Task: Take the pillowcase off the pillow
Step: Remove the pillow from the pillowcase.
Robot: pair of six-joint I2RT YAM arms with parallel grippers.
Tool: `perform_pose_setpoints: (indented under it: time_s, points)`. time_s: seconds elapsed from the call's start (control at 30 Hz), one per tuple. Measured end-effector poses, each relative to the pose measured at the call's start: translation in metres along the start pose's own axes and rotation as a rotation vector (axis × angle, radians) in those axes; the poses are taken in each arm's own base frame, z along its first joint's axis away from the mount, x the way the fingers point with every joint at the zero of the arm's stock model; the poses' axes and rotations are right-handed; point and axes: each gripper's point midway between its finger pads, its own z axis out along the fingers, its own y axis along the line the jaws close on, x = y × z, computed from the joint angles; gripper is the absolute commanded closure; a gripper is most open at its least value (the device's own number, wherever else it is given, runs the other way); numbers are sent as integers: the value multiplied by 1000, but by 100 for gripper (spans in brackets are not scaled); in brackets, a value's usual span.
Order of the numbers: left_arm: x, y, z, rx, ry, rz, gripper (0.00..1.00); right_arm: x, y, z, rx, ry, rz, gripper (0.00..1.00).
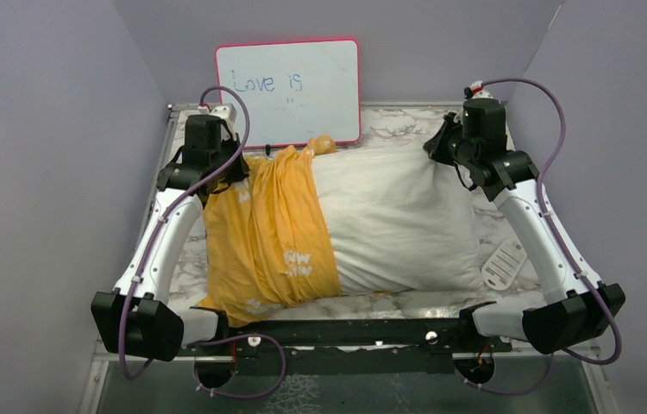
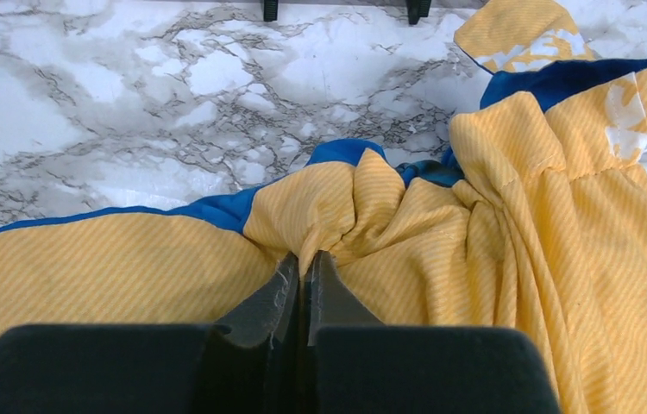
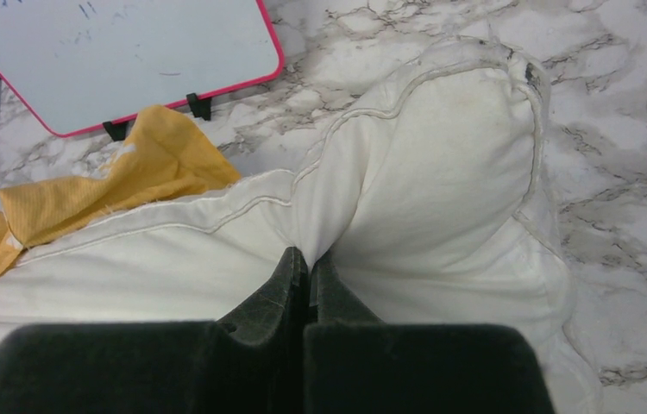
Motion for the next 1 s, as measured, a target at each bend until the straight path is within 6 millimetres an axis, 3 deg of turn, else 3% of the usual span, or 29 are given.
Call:
perform_pose_setpoints:
  time_s: [0.1, 0.17, 0.27, 0.37, 0.5, 0.6, 0.67, 0.73, 0.8, 1.0]
  points:
    - [-7, 0, -5, -2, -12, 17, 43, -2, 0, 1, 2, -1, -5, 99]
    - [-20, 4, -10, -8, -42, 21, 31, -2, -4, 0, 15, 3, -8, 100]
    - [-39, -2, -19, 29, -86, 21, 22, -1, -7, 0, 24, 6, -10, 100]
    - [-52, -30, -26, 176, -111, 41, 20, -1, -7, 0, 24, 6, -10, 99]
    - [-39, -77, -19, 365, -54, 91, 18, -1, -7, 0, 24, 6, -9, 99]
    - [-13, -110, -4, 450, 39, 130, 24, -1, -7, 0, 24, 7, -9, 99]
    - [3, -118, 5, 462, 89, 139, 41, -1, -7, 0, 23, 6, -8, 99]
    - [15, -113, 13, 439, 124, 137, 69, -1, -6, 0, 17, 9, -8, 99]
    - [18, -104, 18, 395, 140, 149, 82, -1, -5, 0, 14, 11, -7, 100]
    - [19, -74, 19, 244, 140, 154, 87, -1, -4, -1, 12, 9, 12, 100]
